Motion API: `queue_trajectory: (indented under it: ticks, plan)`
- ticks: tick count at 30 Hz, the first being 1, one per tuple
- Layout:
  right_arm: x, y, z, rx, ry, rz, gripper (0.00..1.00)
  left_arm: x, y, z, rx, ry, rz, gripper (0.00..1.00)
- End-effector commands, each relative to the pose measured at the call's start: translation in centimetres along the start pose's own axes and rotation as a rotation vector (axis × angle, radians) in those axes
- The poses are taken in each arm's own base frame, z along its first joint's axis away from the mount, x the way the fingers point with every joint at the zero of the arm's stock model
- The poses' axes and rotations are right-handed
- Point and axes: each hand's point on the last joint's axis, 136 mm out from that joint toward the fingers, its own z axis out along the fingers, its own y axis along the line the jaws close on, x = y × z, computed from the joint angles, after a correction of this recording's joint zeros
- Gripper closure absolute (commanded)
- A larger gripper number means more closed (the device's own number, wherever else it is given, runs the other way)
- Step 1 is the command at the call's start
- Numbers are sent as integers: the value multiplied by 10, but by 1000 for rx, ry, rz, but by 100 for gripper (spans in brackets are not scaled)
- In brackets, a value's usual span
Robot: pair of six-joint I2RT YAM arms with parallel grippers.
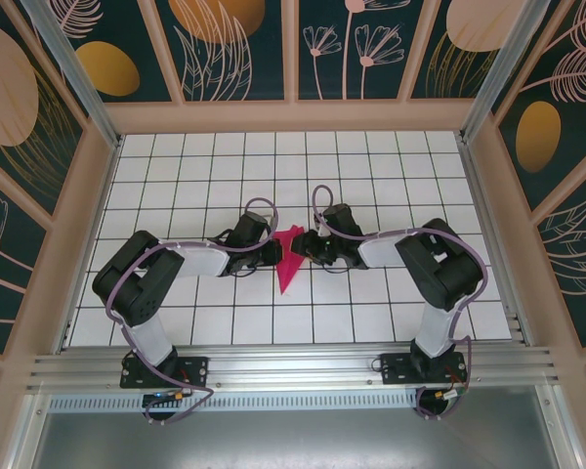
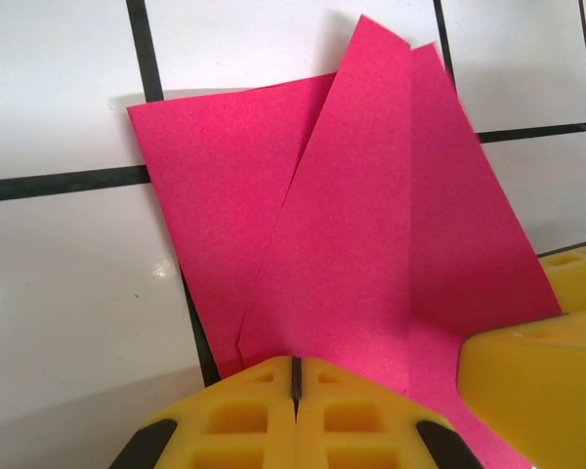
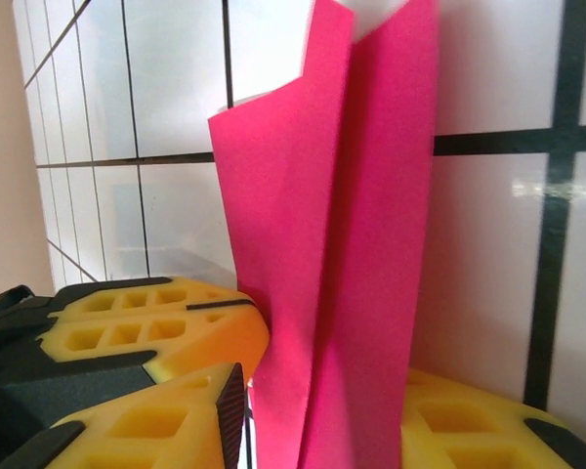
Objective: Fold a paper plane with a square sheet of paper (pick it up from the middle)
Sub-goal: Turn over the paper at the center of the table.
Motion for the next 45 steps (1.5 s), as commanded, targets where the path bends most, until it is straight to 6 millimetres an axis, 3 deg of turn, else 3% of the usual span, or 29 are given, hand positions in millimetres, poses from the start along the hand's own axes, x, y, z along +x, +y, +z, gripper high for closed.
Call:
queue_trajectory:
  ticks: [1,18,21,25,29,32,40,42,45]
  plan:
    - [-2,10,8,-46,5,-18,63,10,-1,-3,30,29,-21,100]
    - [-5,14,15,-52,19,-37,89,8,-11,-8,87,12,-37,100]
    - [-6,17,11,-42,14,-50,95,-3,-22,-23,121,-40,-36,100]
    - [-13,24,-4,7,-20,-92,96,-21,-34,-47,152,-134,-37,93]
    - [-24,17,-31,189,-68,-165,96,-46,-37,-88,135,-298,-43,87]
    - [-32,8,-60,398,-107,-238,94,-60,-26,-118,70,-422,-68,82]
    - [-46,-18,-136,1084,-182,-389,95,-69,11,-169,-90,-631,-155,76]
    - [-42,-21,-139,1189,-167,-427,97,-69,19,-180,-111,-673,-181,76]
    - [-33,-23,-127,1266,-136,-477,97,-67,31,-196,-133,-744,-221,73]
